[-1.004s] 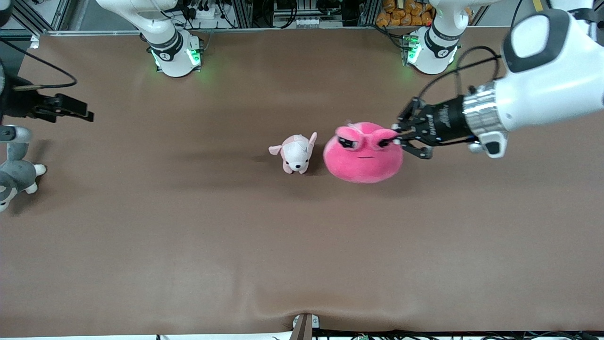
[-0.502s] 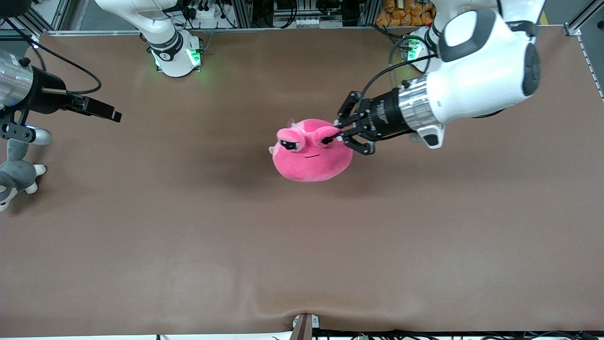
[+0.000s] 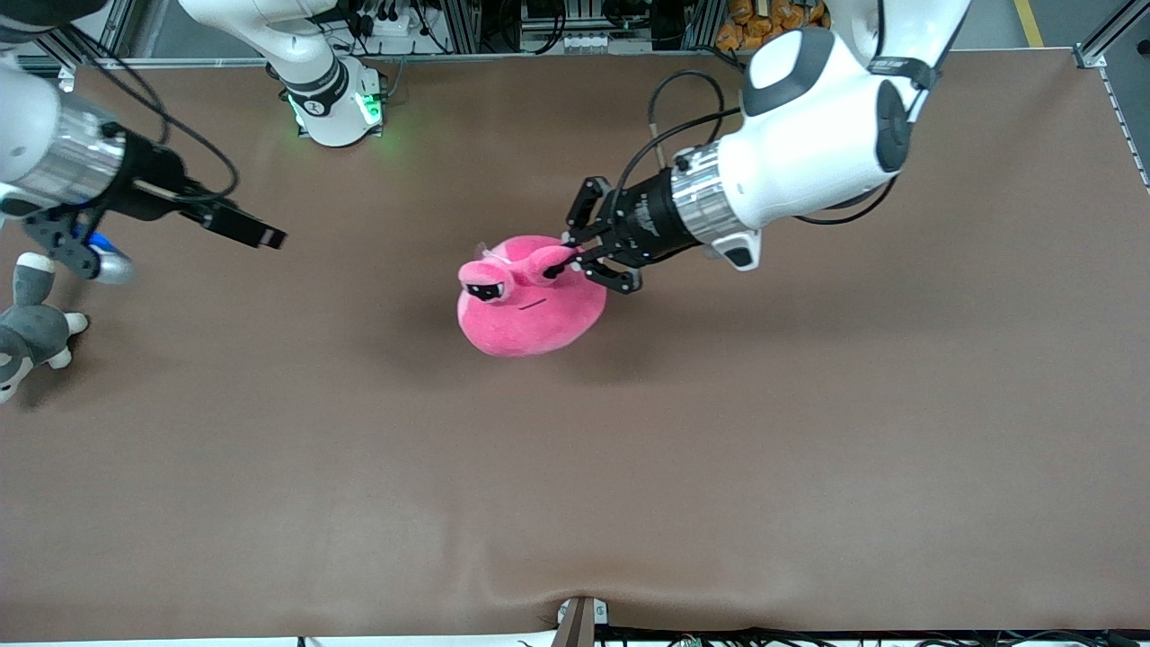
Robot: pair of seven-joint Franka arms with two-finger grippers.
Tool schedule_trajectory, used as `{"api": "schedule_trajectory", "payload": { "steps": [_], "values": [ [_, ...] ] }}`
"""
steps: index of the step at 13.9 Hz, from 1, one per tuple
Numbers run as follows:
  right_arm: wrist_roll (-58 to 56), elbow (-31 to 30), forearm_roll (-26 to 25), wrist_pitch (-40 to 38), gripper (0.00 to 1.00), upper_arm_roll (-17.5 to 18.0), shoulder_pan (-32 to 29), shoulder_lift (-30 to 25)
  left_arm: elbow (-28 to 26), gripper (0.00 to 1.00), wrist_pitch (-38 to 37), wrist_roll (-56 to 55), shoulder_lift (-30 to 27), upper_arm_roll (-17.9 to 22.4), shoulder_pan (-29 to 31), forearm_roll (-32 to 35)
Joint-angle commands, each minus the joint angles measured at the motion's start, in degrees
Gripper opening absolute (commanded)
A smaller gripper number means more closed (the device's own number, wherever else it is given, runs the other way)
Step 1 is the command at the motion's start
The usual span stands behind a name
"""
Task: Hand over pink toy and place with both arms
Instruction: 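Hold the plush out while the right gripper reaches to grasp it, then close the right gripper on the plush while the left gripper releases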
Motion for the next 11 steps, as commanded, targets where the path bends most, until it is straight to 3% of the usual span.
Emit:
{"api": "schedule_trajectory", "payload": {
  "steps": [1,5,11],
  "values": [
    [11.4,1.8,5.3,3.9,1.0,-0.4,2.8,1.7,2.4,0.0,3.4,-1.5,1.7,0.3,-2.9,-1.5],
    [23.5,1.9,6.2,11.3,1.0,-0.4,7.8,3.5,2.3,0.0,8.1,-1.4,3.2,0.5,-7.0,-1.1],
    [23.8,3.1,0.9,13.8,1.0,-0.5,11.7,5.1,2.3,0.0,8.8,-1.4,3.5,0.7,-9.3,-0.6]
  ]
}}
